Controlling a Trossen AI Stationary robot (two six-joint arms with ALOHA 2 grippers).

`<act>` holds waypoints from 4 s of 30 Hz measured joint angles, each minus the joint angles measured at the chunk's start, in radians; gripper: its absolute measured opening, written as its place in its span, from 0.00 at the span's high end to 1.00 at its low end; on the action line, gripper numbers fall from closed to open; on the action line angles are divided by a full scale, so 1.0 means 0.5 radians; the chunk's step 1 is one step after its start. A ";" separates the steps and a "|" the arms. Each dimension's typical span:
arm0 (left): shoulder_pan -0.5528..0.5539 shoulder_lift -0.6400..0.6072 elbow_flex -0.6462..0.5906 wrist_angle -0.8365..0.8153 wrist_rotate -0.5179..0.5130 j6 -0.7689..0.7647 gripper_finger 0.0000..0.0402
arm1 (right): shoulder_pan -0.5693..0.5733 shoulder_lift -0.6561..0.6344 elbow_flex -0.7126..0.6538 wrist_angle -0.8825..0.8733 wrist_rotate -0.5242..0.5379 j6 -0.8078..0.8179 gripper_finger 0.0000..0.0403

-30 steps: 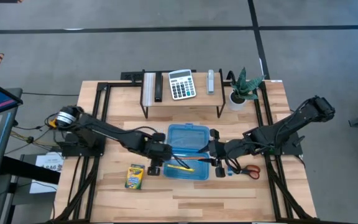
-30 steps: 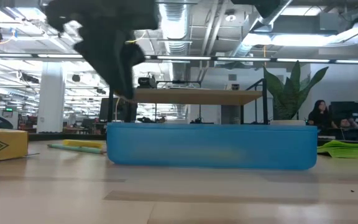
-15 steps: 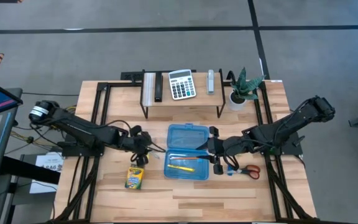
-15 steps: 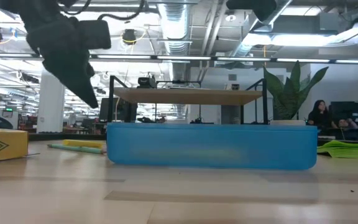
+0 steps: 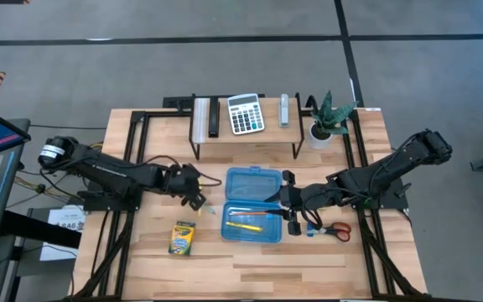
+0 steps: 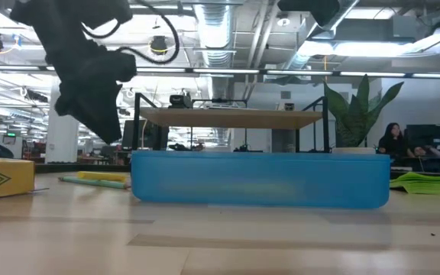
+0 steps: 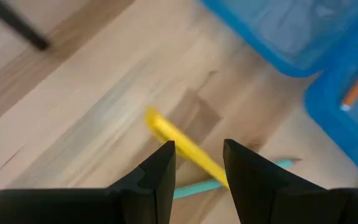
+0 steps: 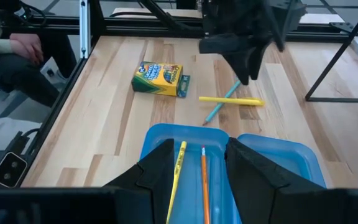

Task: Pack school essentials
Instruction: Put the yellow pen into the supply box, then put the light blue pencil into the supply box

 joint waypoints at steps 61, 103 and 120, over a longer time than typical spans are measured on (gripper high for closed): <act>0.125 0.564 0.046 0.004 0.391 -0.127 0.80 | -0.002 0.001 -0.001 -0.019 -0.001 -0.001 0.59; -0.276 0.851 0.790 0.613 0.468 1.314 0.98 | -0.002 0.001 -0.001 -0.054 0.037 -0.023 0.59; -0.202 1.216 1.065 0.424 0.435 1.390 0.74 | -0.041 0.001 -0.001 -0.086 0.037 -0.113 0.59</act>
